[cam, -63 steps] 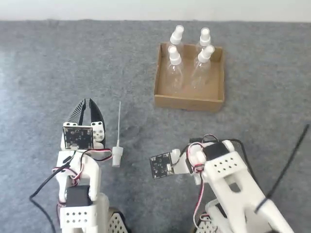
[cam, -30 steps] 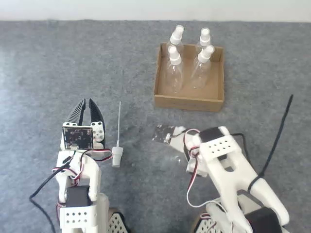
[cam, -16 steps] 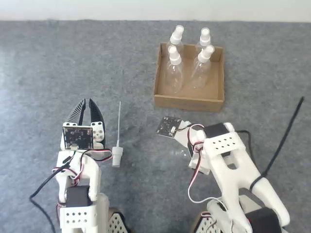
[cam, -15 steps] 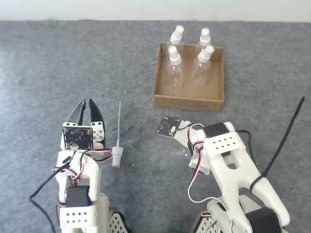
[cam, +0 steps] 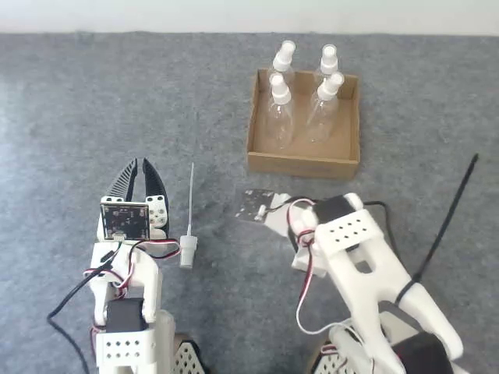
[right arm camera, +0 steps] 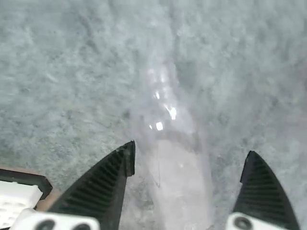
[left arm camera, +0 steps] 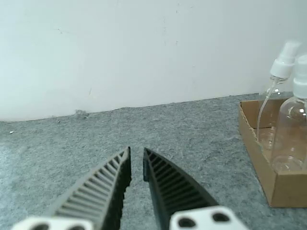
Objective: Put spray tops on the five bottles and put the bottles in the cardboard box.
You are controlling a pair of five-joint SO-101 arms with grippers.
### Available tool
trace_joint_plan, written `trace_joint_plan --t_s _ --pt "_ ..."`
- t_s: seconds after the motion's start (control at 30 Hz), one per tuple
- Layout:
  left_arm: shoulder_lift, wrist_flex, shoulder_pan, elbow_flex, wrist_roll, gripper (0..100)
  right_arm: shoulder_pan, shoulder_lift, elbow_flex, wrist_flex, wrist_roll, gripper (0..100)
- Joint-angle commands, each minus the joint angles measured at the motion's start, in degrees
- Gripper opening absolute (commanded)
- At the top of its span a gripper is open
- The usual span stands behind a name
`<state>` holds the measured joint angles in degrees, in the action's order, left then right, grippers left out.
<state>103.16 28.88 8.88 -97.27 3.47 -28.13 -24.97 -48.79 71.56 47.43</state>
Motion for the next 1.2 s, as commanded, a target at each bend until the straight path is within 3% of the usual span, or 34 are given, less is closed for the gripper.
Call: trace_joint_plan --t_s 0.0,0.53,0.93,1.17 --pt "0.88 -1.49 0.18 0.75 -0.53 4 -3.47 0.84 3.78 0.31 -0.53 31.1" --pt "0.97 -1.49 0.18 0.75 -0.53 4 -4.09 1.36 3.34 -0.13 2.37 31.0" --pt "0.97 -1.49 0.18 0.75 -0.53 4 -4.09 10.15 3.69 -4.79 2.37 31.0" --pt "0.97 -1.49 0.18 0.75 -0.53 4 -4.44 10.15 4.22 -4.79 2.55 19.1"
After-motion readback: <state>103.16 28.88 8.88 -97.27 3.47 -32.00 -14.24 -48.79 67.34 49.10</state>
